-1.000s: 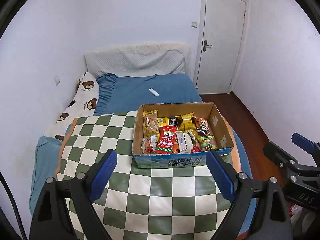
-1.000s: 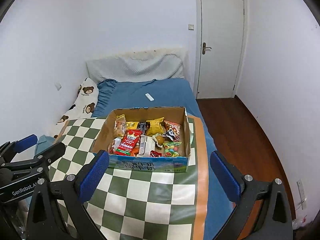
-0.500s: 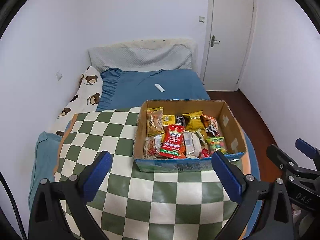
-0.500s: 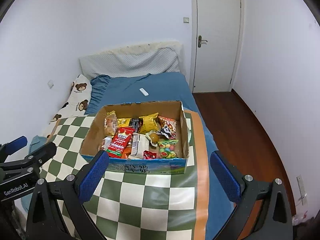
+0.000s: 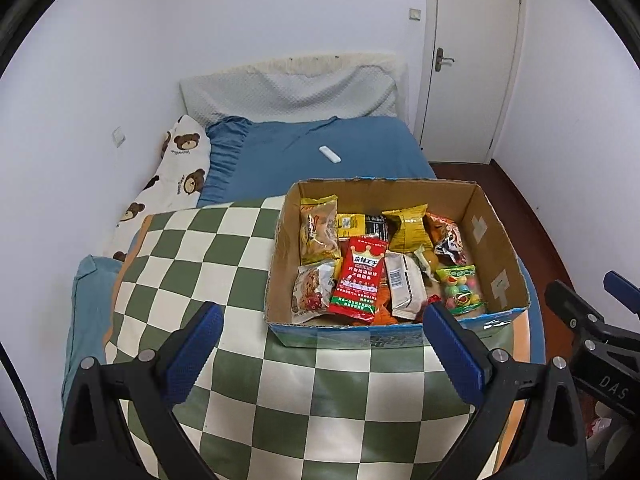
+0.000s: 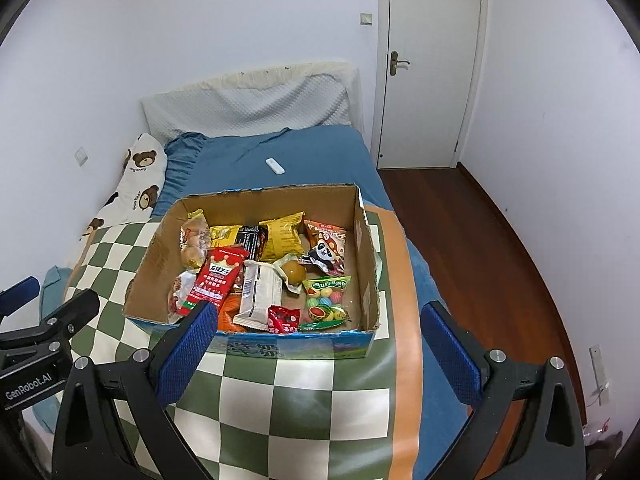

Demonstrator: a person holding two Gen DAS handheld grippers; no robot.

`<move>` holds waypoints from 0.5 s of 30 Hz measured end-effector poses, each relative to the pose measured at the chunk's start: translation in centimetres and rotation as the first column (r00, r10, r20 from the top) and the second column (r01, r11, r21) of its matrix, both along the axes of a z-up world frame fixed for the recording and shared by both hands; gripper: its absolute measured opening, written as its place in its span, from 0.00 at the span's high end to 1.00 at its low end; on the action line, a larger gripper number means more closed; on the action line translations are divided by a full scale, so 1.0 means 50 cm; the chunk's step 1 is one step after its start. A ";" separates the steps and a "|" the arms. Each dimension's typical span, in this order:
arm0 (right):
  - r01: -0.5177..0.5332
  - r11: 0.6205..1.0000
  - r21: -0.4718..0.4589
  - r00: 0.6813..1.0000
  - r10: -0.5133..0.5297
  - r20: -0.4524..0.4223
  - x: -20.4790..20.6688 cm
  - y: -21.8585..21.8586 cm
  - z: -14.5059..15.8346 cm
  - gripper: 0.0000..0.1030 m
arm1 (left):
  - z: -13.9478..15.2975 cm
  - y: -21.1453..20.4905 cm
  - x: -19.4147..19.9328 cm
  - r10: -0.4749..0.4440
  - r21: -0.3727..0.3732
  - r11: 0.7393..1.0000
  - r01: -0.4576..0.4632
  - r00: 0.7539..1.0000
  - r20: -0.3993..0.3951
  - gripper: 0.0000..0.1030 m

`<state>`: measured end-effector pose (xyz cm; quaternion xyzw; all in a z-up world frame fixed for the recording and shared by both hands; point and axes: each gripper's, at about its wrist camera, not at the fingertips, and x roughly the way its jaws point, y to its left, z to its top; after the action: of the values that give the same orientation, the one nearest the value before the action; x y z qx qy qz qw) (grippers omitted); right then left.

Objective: Organize snacks

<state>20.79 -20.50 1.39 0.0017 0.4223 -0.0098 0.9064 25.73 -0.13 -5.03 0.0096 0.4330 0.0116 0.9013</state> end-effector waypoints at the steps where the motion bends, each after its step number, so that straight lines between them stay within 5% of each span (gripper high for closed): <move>1: 0.002 1.000 -0.002 1.000 -0.002 -0.002 0.000 -0.001 -0.001 0.00 | -0.003 0.000 0.003 0.000 0.000 1.000 0.000 1.000 -0.004 0.01; 15: 0.004 1.000 0.006 1.000 -0.004 -0.014 0.010 -0.002 -0.020 0.00 | -0.014 0.004 0.012 0.003 0.000 1.000 -0.003 1.000 -0.011 0.01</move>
<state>21.28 -20.58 0.41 0.0050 0.4286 -0.0105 0.9034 26.35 0.10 -5.74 0.0090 0.4381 0.0128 0.8988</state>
